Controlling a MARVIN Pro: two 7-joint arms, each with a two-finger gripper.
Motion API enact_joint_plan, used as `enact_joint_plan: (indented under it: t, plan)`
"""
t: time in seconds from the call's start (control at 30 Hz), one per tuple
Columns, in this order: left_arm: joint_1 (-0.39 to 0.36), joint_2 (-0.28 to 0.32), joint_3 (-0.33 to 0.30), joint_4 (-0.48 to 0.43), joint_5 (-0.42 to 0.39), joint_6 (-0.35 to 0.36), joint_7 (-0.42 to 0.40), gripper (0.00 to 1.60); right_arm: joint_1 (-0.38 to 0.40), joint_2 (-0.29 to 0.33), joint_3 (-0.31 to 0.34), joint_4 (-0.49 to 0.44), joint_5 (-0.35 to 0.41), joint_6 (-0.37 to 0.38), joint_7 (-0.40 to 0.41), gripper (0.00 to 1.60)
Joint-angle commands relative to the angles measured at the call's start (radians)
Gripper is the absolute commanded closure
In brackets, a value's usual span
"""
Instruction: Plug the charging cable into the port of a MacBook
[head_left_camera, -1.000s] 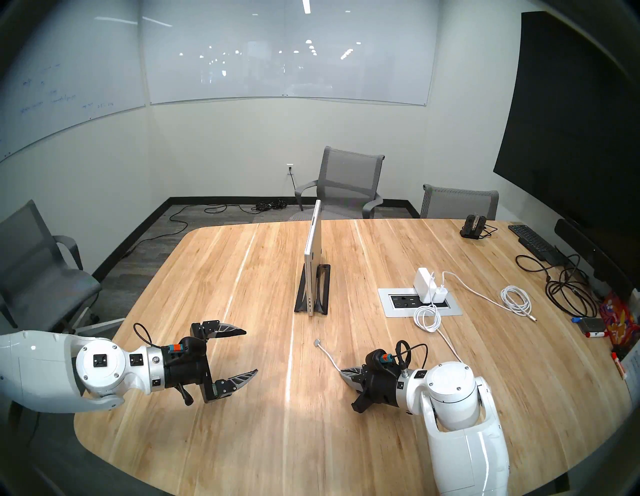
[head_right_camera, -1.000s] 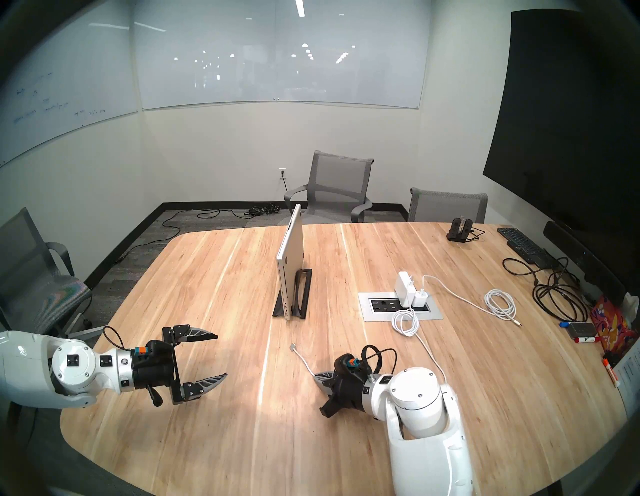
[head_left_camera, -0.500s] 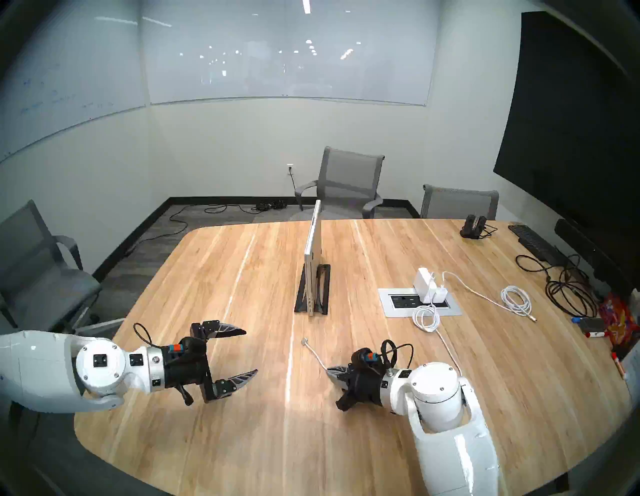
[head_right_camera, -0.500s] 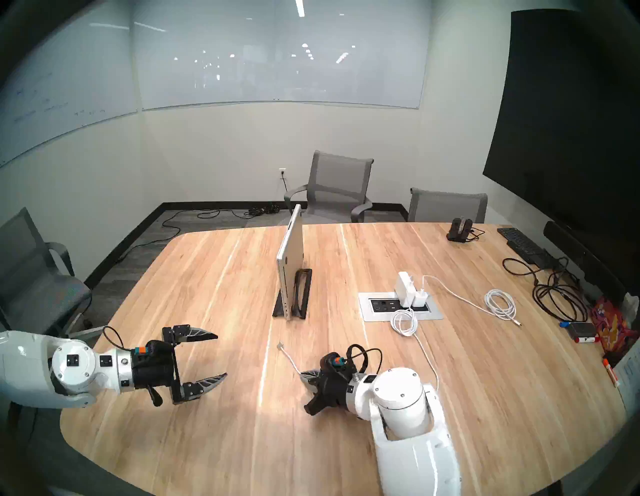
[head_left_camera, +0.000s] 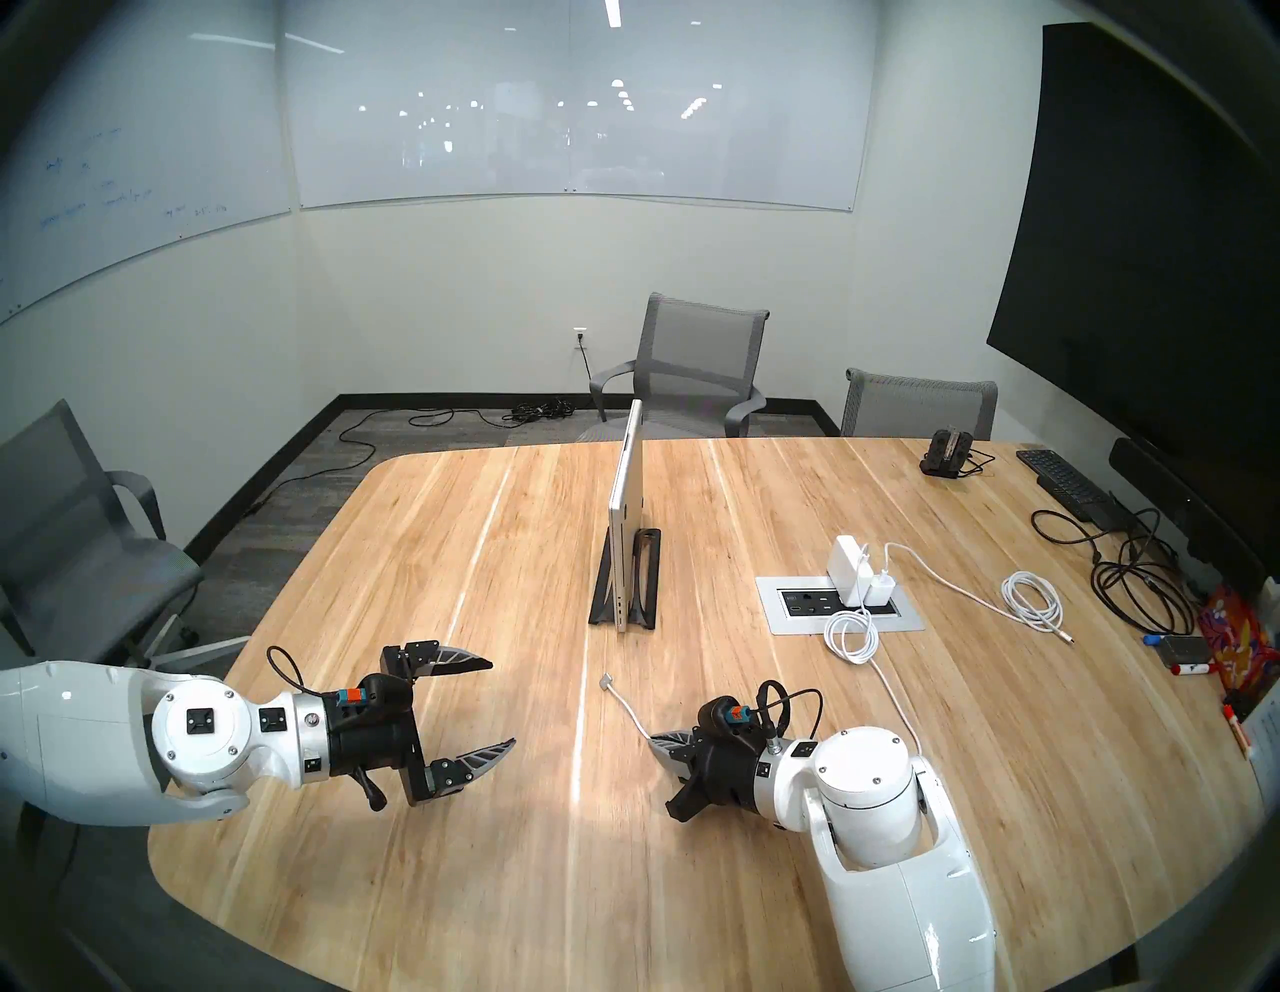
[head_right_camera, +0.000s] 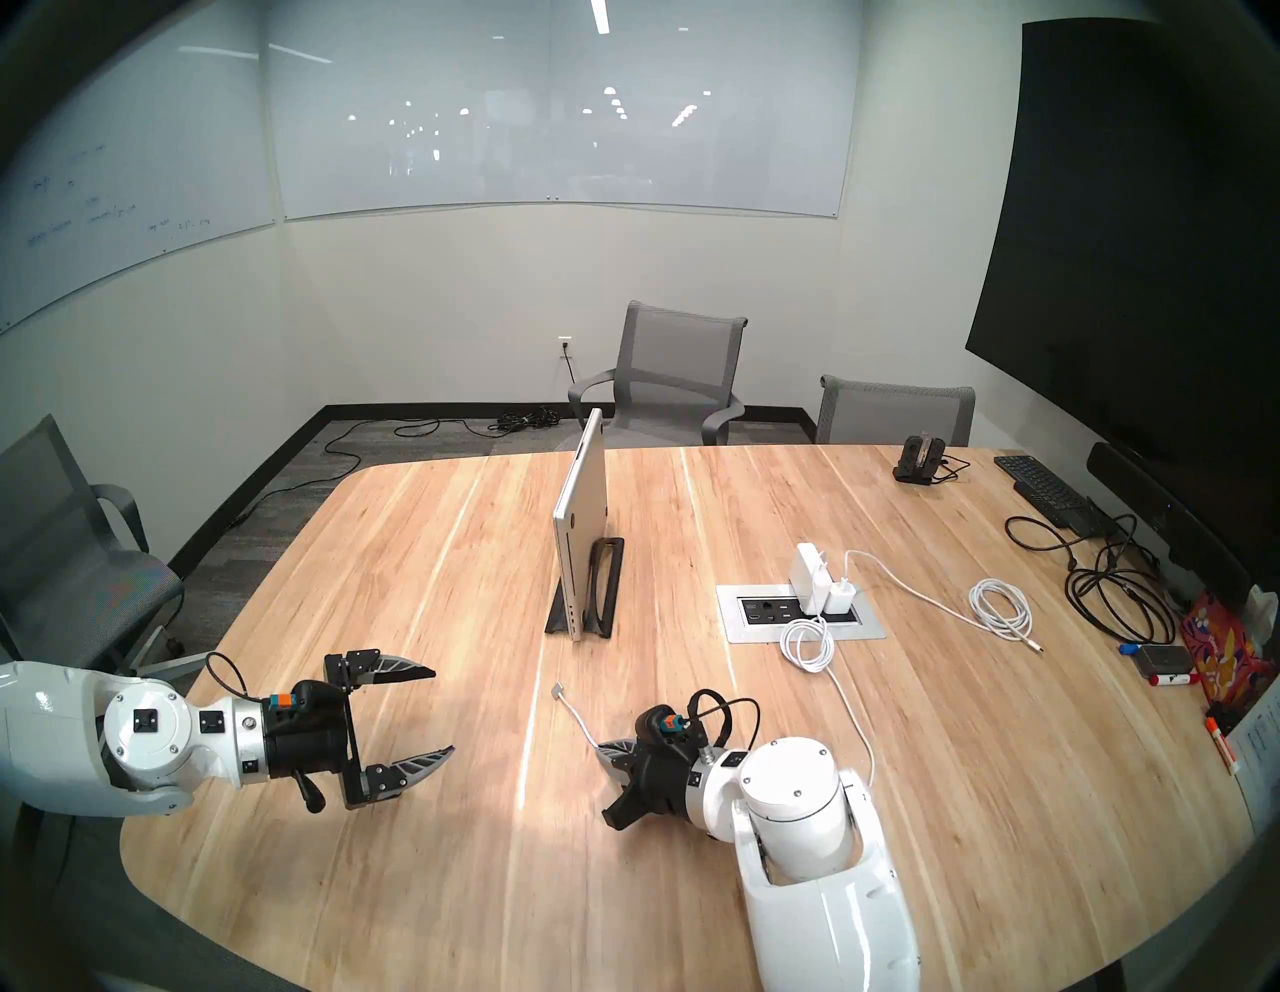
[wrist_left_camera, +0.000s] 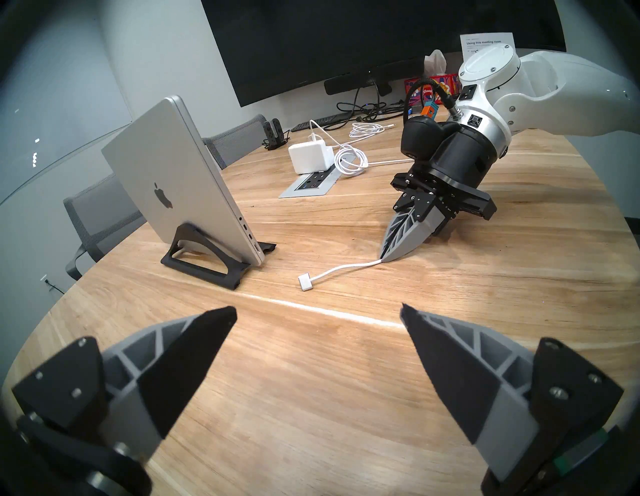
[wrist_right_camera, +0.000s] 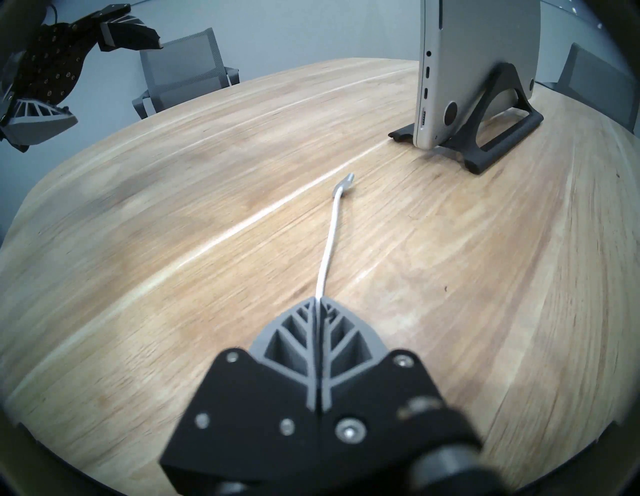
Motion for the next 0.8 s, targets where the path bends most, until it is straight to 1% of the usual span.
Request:
enact_joint_plan:
  t: [0.0, 0.03, 0.07, 0.1, 0.2, 0.3, 0.37, 0.4, 0.43, 0.47, 0.5, 0.57, 0.6, 0.7, 0.77]
  plan:
    - [-0.008, -0.002, -0.007, -0.002, 0.002, -0.003, -0.001, 0.00, -0.034, 0.002, -0.009, -0.003, -0.004, 0.014, 0.006, 1.36]
    - [-0.008, -0.002, -0.007, -0.002, 0.002, -0.003, -0.001, 0.00, -0.036, 0.003, -0.010, -0.005, -0.003, 0.014, 0.006, 1.32]
    - [-0.008, -0.002, -0.007, -0.002, 0.002, -0.003, -0.001, 0.00, -0.038, 0.004, -0.010, -0.010, -0.003, 0.016, 0.007, 1.22]
    - [-0.008, -0.002, -0.007, -0.002, 0.002, -0.003, -0.001, 0.00, -0.040, 0.004, -0.011, -0.013, -0.003, 0.017, 0.008, 1.17]
    - [-0.008, -0.002, -0.007, -0.002, 0.002, -0.003, -0.001, 0.00, -0.046, 0.005, -0.012, -0.023, -0.001, 0.018, 0.009, 1.12]
    - [-0.008, -0.002, -0.007, -0.002, 0.002, -0.003, -0.001, 0.00, -0.052, 0.005, -0.013, -0.032, -0.001, 0.015, 0.011, 0.83]
    - [-0.008, -0.002, -0.007, -0.002, 0.002, -0.003, -0.001, 0.00, -0.057, 0.005, -0.016, -0.040, 0.001, 0.018, 0.010, 0.75]
    - [-0.008, -0.002, -0.007, -0.002, 0.002, -0.003, -0.001, 0.00, -0.059, 0.006, -0.016, -0.043, 0.001, 0.019, 0.010, 0.65]
    - [-0.008, -0.002, -0.007, -0.002, 0.002, -0.003, -0.001, 0.00, -0.059, 0.006, -0.016, -0.043, 0.001, 0.019, 0.010, 0.65]
    - [-0.008, -0.002, -0.007, -0.002, 0.002, -0.003, -0.001, 0.00, -0.062, 0.007, -0.019, -0.049, 0.003, 0.020, 0.007, 0.45]
    - [-0.008, -0.002, -0.007, -0.002, 0.002, -0.003, -0.001, 0.00, -0.064, 0.007, -0.020, -0.052, 0.003, 0.021, 0.008, 0.38]
    - [-0.008, -0.002, -0.007, -0.002, 0.002, -0.003, -0.001, 0.00, -0.067, 0.007, -0.021, -0.057, 0.004, 0.022, 0.005, 0.40]
    - [-0.008, -0.002, -0.007, -0.002, 0.002, -0.003, -0.001, 0.00, -0.068, 0.007, -0.021, -0.059, 0.003, 0.021, 0.004, 0.38]
    - [-0.008, -0.002, -0.007, -0.002, 0.002, -0.003, -0.001, 0.00, -0.072, 0.007, -0.021, -0.062, 0.005, 0.020, -0.001, 0.20]
    - [-0.008, -0.002, -0.007, -0.002, 0.002, -0.003, -0.001, 0.00, -0.075, 0.007, -0.021, -0.065, 0.004, 0.019, -0.005, 0.12]
